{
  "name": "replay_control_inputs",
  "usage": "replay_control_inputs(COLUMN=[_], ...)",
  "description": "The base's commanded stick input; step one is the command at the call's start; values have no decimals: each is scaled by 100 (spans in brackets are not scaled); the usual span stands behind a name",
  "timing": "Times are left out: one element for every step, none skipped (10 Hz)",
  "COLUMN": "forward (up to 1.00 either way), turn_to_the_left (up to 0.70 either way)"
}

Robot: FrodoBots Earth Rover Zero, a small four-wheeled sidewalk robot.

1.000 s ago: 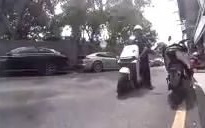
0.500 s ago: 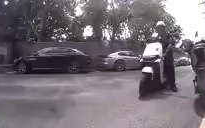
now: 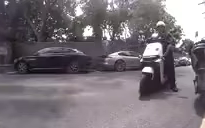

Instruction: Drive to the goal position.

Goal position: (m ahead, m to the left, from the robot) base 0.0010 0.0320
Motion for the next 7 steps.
replay_control_inputs(forward=[-45, -30, 0, 0, 0, 0, 0], turn_to_the_left=[0, 0, 0, 0, 0, 0, 0])
